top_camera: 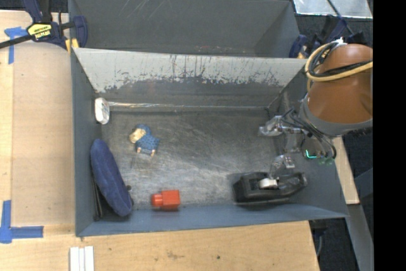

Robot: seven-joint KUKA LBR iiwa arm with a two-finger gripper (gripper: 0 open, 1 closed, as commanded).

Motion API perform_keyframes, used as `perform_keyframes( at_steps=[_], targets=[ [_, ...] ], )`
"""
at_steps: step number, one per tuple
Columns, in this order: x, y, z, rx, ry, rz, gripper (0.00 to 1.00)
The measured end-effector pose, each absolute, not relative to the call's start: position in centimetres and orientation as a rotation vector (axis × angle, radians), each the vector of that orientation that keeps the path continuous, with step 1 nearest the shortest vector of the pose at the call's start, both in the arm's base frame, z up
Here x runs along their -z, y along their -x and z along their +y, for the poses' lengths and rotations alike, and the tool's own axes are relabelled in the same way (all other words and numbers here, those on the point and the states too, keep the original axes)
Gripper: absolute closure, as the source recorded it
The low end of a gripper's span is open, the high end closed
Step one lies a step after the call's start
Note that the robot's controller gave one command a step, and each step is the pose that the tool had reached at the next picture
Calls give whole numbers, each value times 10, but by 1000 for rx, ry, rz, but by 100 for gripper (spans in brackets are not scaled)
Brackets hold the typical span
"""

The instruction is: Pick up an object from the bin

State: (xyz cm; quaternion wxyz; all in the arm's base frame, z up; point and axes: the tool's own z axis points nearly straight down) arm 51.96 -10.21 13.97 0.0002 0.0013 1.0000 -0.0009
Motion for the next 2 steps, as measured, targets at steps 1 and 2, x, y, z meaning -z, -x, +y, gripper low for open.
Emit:
perform_keyframes(
  at_steps=[1, 2],
  targets=[
    [-129, -516, -104, 12, 100, 3112, 0],
    [-126, -496, -119, 6, -237, 3095, 0]
  ],
)
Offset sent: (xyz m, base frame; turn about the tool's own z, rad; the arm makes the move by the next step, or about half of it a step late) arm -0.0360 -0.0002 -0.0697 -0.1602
